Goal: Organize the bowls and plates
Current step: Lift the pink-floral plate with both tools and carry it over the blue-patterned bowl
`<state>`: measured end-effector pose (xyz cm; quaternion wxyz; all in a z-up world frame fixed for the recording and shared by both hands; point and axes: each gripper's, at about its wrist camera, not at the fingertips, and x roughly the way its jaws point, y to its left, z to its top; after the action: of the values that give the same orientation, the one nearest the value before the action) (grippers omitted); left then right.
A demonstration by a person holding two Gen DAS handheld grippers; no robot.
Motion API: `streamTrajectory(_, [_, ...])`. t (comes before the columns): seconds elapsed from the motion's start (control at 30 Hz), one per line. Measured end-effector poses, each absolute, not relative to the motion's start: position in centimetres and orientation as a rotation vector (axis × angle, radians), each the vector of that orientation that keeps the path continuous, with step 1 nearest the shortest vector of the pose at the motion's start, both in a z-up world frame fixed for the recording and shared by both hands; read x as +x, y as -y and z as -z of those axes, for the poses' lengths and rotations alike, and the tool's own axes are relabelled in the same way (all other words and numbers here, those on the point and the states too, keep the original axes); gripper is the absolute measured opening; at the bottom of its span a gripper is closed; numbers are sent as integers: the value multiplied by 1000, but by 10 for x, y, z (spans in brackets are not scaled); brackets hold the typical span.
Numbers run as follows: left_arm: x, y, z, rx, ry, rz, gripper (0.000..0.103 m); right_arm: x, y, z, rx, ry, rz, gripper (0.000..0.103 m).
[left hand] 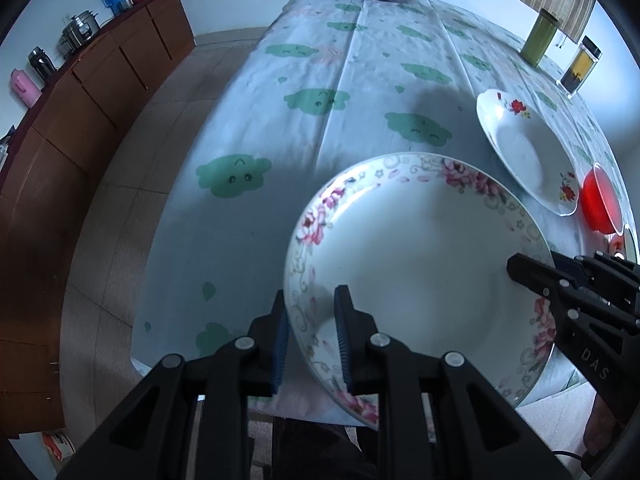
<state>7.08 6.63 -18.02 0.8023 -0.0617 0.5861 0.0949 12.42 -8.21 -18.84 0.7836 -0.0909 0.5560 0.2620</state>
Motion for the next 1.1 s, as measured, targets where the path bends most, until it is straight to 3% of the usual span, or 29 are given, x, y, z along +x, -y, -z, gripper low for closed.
streamTrajectory(1.1, [68,-69,193,-129,-1276,-196,20,116,75,193,-271,-1156,-553,19])
